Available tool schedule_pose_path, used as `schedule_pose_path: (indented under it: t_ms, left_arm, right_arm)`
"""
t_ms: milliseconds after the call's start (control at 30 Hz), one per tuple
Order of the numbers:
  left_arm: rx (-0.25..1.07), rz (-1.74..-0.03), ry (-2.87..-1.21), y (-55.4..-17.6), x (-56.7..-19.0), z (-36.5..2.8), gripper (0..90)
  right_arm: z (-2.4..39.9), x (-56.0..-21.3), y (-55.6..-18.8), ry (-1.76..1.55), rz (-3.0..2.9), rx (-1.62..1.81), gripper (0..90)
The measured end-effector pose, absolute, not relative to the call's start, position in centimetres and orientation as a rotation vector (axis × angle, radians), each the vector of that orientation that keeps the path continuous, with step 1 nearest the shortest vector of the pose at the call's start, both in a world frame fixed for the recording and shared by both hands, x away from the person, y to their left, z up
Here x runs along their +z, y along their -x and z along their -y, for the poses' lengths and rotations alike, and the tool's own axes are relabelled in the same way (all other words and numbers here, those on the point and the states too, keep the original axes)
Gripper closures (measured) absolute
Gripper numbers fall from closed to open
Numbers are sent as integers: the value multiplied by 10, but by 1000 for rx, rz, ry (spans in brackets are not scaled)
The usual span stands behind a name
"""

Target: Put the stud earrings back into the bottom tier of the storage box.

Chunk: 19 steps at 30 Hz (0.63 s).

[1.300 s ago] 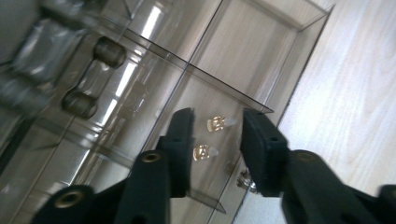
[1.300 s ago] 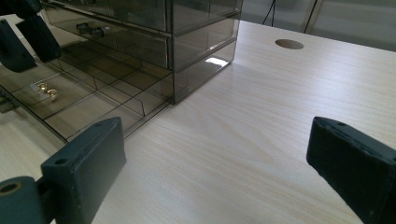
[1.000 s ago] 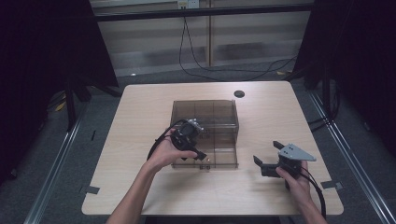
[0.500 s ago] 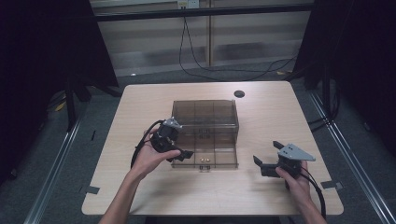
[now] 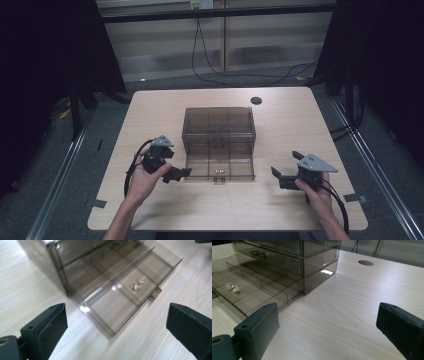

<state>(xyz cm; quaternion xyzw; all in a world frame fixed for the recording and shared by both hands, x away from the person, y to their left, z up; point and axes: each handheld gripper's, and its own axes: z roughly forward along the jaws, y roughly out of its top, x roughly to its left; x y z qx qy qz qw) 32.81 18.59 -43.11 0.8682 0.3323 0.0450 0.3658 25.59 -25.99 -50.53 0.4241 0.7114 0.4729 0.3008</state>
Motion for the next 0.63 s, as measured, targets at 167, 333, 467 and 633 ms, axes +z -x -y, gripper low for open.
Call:
schedule_pose_path:
  t_ms: [167,333,467,633]
  left_arm:
    - [192,-902,-2195,-315,-441,-205,43]
    - [271,-962,-2164,-302,-456,-223,51]
    - [246,-968,-2125,-288,-464,-237,49]
    - [214,-936,-2119,-276,-470,-244,33]
  right_arm:
    - [260,-505,-256,-1128,-1886,1255,39]
    - [260,-505,-256,-1130,-1885,1254,40]
    - [260,-505,-256,-1136,-1881,1252,39]
    - [260,-505,-258,-1140,-1897,1247,39]
